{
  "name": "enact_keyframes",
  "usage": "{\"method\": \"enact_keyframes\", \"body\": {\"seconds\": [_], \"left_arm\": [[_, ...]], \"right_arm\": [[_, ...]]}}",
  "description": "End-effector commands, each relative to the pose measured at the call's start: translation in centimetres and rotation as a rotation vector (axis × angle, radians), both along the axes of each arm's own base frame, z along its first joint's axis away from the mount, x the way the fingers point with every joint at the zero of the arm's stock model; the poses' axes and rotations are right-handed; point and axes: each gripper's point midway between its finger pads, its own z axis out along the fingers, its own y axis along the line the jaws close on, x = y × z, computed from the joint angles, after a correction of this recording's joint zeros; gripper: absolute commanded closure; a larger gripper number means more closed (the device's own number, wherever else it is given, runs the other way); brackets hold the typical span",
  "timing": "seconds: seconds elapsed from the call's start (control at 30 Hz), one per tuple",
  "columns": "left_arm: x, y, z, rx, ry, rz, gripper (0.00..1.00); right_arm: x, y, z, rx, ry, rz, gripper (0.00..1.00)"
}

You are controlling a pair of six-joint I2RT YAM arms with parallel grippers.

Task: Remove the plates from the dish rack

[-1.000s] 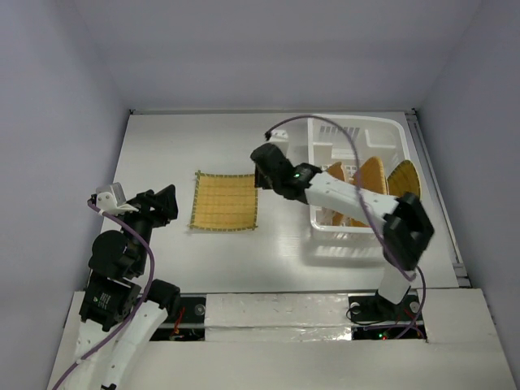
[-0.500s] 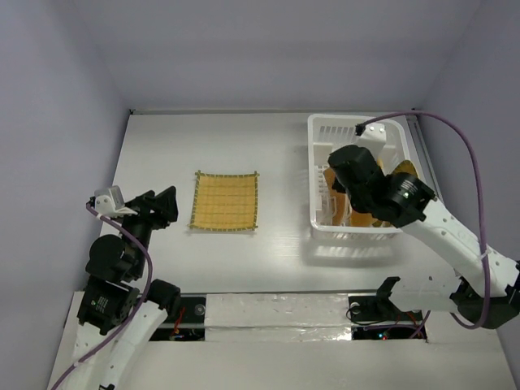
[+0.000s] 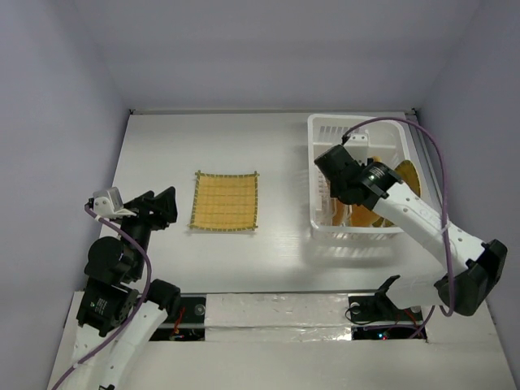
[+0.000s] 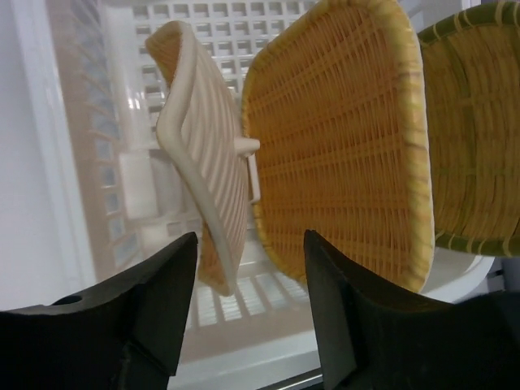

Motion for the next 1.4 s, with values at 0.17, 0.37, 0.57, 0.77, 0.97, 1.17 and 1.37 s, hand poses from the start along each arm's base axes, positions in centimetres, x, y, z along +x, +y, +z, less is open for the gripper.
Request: {"method": "enact_keyframes", "body": {"seconds": [0.17,0.37,0.57,0.77,0.97,1.17,1.37], "left_arm": [[0.0,0.1,0.8,0.000,-0.039,0.003,0.41],[-0.1,0.1,0.9,-0.002,-0.042,0.002,0.41],[-0.1,0.1,0.9,-0.003,-0.042,0.002,0.41],[-0.1,0.1,0.9,-0.003,-0.043,0.002,0.41],[-0.1,0.1,0.9,-0.003,-0.042,0.002,0.41],[0.1,0.0,0.7,0.000,-0.036,-0.001,0.41],[0.2,-0.2,0.6,0.002,-0.032,-0.005,0.41]], "right_arm": [[4.0,0.6,-1.5,-0.136,-0.004,0.025,0.48],[4.9,0.1,-2.2,-0.242,0.020,-0.002,0.63],[5.2,-0.2,-1.3,-0.279,0.018,-0.019,0.88],[5.3,-0.7,0.4,-0.312,0.001,-0.021,1.00],[5.1,-1.5,2.9,-0.326,-0.038,-0.047,1.00],[4.5,-2.9,8.3,-0.304,-0.137,-0.111,1.00],[2.9,-2.9,16.5,-0.149,-0.343,-0.134,1.00]]}}
